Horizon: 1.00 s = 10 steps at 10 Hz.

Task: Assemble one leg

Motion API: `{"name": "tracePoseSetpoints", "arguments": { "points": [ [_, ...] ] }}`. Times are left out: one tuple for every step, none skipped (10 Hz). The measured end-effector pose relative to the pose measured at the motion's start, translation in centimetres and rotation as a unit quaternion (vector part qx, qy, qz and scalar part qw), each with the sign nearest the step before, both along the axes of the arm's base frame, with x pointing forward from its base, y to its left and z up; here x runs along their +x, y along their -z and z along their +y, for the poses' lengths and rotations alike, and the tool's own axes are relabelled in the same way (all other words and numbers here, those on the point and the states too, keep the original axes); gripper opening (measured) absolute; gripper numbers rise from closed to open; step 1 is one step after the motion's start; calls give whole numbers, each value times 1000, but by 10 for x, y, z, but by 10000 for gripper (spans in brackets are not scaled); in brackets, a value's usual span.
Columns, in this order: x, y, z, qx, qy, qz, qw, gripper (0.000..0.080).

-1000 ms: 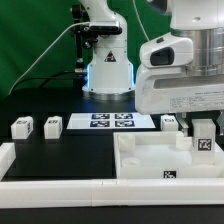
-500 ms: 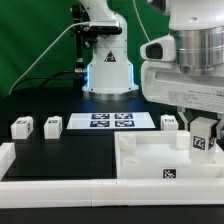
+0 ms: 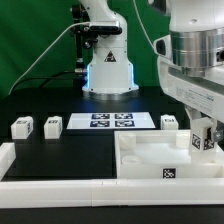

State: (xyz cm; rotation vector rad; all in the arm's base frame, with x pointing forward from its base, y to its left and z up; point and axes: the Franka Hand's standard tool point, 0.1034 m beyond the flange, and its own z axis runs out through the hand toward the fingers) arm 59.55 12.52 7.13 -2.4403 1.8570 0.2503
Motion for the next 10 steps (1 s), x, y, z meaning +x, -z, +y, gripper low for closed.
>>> {"name": "tracePoseSetpoints", "arguments": {
  "points": [
    [0, 0, 1, 1, -13, -2, 1000, 401],
    [0, 0, 1, 3, -27, -4, 1000, 538],
    [0, 0, 1, 5, -48, -7, 999, 626],
    [-1, 1, 1, 7, -76, -11, 997, 642],
    [-1, 1, 1, 12, -131, -19, 991, 642],
    [-1, 1, 1, 18, -195, -28, 980, 642],
    [-1, 2, -1, 22, -264, -35, 964, 649],
    [-2, 3, -2, 27, -317, -42, 947, 649],
    [-2, 4, -2, 32, -379, -50, 923, 649],
    [-2, 4, -2, 33, -432, -56, 900, 649]
  ]
}}
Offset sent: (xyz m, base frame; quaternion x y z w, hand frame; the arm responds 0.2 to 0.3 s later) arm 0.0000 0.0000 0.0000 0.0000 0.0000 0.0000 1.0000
